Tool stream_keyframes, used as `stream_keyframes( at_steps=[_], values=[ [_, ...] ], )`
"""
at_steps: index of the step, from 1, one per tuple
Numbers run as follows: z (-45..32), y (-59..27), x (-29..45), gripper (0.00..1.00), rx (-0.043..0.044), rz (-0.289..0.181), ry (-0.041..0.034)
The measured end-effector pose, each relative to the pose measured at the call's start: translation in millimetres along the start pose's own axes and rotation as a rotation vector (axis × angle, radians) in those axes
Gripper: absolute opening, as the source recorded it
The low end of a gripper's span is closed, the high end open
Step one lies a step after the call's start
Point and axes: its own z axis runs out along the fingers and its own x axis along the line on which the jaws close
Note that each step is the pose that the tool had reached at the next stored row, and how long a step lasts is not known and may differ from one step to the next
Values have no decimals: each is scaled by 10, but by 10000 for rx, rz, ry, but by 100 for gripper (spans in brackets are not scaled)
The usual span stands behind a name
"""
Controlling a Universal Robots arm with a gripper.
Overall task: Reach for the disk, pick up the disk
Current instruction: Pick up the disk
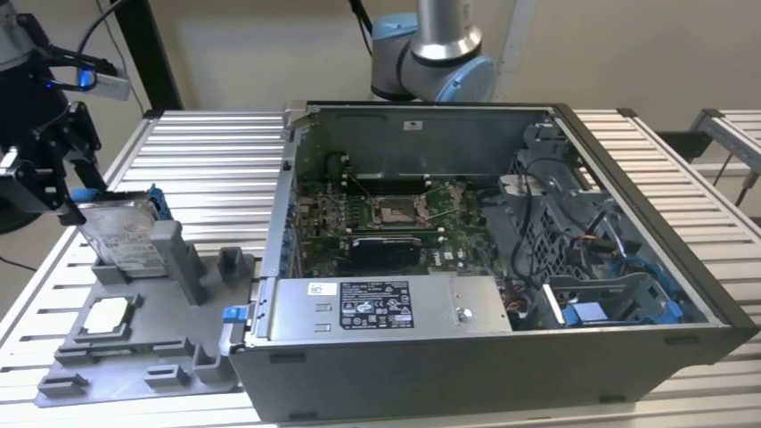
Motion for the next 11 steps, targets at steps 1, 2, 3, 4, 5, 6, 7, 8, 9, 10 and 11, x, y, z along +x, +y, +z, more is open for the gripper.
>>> stream_keyframes(
  at_steps=[1, 2, 3, 4, 5, 6, 7, 8, 9, 10, 11],
  values=[
    [18, 1, 0, 100, -1, -1, 0],
    [34, 1, 0, 100, -1, -3, 0],
    [51, 1, 0, 100, 0, -5, 0],
    [68, 1, 0, 100, 0, -5, -1],
    [85, 1, 0, 100, 0, -6, -1],
    [102, 2, 0, 100, 0, -7, -1],
    [120, 2, 0, 100, 0, -7, -1],
    [136, 2, 0, 100, -1, -7, 0],
    [154, 2, 0, 100, -1, -8, 0],
    [172, 3, 0, 100, -1, -8, 0],
    [188, 3, 0, 100, 0, -8, 0]
  ],
)
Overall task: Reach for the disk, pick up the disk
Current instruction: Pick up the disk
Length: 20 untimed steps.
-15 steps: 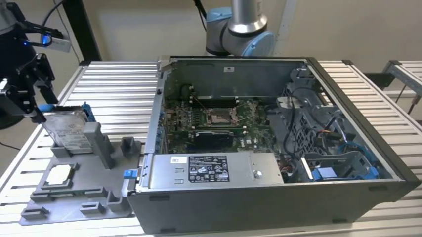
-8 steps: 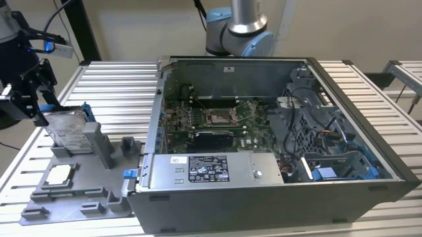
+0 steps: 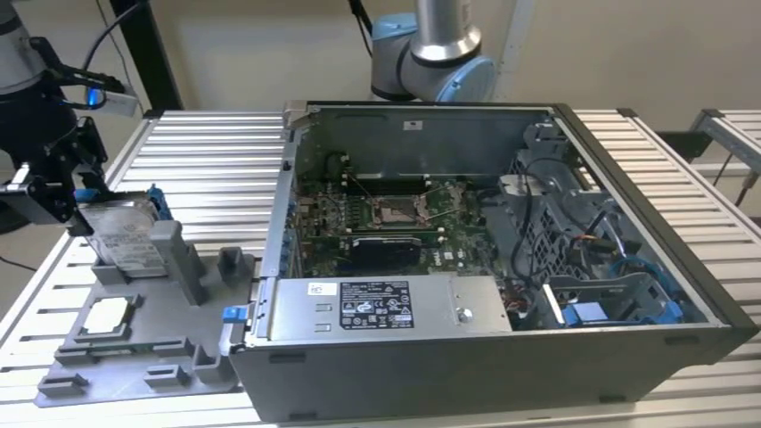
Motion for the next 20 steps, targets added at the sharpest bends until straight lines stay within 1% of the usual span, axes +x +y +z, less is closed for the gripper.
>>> stream_keyframes(
  at_steps=[12, 20],
  values=[
    [172, 2, 0, 100, 1, -1, -1],
    [242, 3, 0, 100, -1, -1, 0]
  ],
)
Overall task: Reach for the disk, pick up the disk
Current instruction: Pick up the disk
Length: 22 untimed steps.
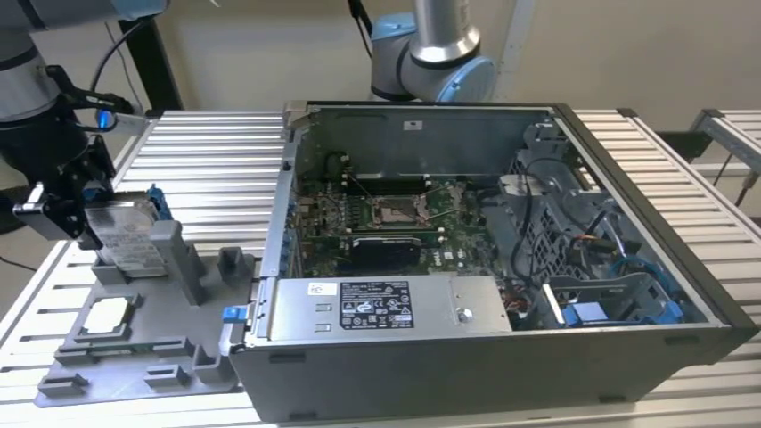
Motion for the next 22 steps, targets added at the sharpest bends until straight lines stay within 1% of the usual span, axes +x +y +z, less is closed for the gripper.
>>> stream_keyframes(
  at_steps=[6, 16, 17, 22],
  values=[
    [27, 0, 0, 100, 0, 0, 0],
    [34, 0, 0, 100, 1, 0, 0],
    [34, 0, 0, 0, 0, 0, 0],
    [37, 0, 0, 0, 0, 0, -1]
  ],
)
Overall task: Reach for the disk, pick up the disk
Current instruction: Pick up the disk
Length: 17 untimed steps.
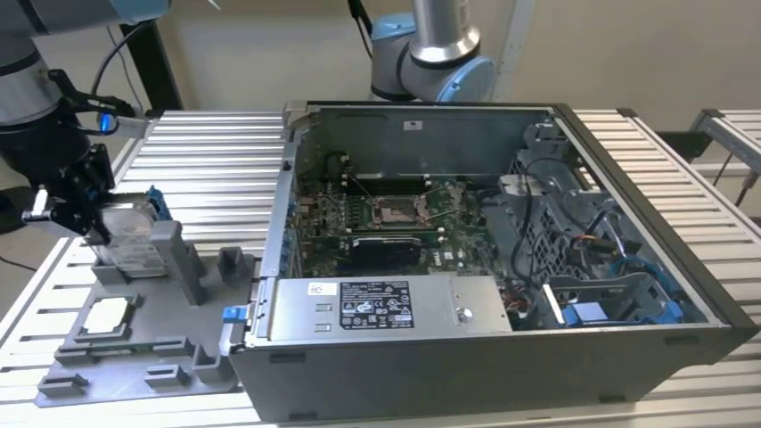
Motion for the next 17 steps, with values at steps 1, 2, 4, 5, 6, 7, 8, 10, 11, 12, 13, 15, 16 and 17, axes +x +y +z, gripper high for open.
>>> stream_keyframes(
  at_steps=[1, 2, 4, 5, 6, 7, 8, 10, 11, 12, 13, 15, 16, 17],
  values=[
    [1, 0, 0, 0, 0, 0, 0],
    [2, 0, 0, 0, 1, 0, 0],
    [3, 0, 0, 0, 1, 0, 0],
    [3, 0, 0, 0, 1, 0, 1],
    [4, 0, 0, 0, 0, 0, 1],
    [4, 0, 0, 0, 0, 0, 1],
    [5, 0, 0, 0, 0, 0, 1],
    [6, 0, 0, 0, 1, 0, 0],
    [7, 0, 0, 0, 1, 0, 0],
    [7, 0, 0, 0, 0, 0, 0],
    [8, 0, 0, 0, 0, 0, 1],
    [9, 0, 0, 0, 0, 0, 1],
    [10, 0, 0, 0, 0, 1, 0],
    [10, 0, 0, 0, 0, 5, 1]
  ],
)
